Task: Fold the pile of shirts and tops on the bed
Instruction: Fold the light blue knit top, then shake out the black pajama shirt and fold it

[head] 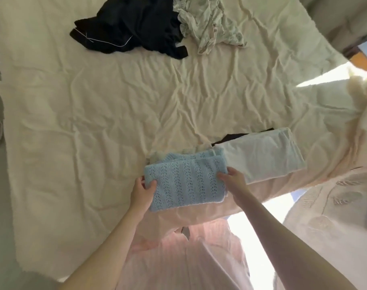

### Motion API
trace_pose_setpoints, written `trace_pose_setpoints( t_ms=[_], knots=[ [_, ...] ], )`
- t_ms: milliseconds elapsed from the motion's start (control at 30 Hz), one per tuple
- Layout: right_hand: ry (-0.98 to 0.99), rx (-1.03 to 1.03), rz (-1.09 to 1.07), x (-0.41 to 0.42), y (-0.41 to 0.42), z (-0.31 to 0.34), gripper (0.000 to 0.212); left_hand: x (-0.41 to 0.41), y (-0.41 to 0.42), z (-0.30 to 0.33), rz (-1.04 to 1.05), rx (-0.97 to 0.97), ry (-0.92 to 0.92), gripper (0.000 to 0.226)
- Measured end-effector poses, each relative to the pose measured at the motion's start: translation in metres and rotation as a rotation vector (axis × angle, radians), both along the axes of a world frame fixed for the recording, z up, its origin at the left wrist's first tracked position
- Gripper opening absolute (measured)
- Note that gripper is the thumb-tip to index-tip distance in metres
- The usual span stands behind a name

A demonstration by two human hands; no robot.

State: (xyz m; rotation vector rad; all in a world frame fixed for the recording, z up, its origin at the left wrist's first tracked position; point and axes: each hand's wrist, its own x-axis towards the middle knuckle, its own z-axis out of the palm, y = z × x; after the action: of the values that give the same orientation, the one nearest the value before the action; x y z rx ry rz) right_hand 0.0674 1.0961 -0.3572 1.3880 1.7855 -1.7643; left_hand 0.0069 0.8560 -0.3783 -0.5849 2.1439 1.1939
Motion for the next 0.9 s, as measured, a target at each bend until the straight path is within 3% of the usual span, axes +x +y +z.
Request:
trace_pose_setpoints(
  t_ms=[300,400,533,700,833,900],
  knots=[
    [0.153,0.07,0.156,-0.008,0.013,0.019,0.018,-0.012,0.018,0.028,-0.013,-0.036,0.355,0.035],
    [0.132,0.061,0.103,-0.01,0.02,0.006,0.019,-0.015,0.018,0.018,0.017,-0.043,0.293,0.038],
    [0.046,0.051,0.159,-0.011,0.027,-0.008,0.022,-0.015,0.016,0.006,-0.073,-0.071,0.067,0.042],
    [0.103,0.423,0.456,-0.007,0.021,0.021,0.047,-0.006,0.003,0.036,-0.315,-0.249,0.252,0.049],
    [0.364,0.731,0.839,-0.006,-0.008,0.075,0.052,0.015,-0.018,0.092,-0.558,-0.442,0.55,0.055],
    [0.473,0.844,0.975,-0.008,-0.034,0.101,0.057,0.029,-0.031,0.118,-0.585,-0.513,0.692,0.053]
  ],
)
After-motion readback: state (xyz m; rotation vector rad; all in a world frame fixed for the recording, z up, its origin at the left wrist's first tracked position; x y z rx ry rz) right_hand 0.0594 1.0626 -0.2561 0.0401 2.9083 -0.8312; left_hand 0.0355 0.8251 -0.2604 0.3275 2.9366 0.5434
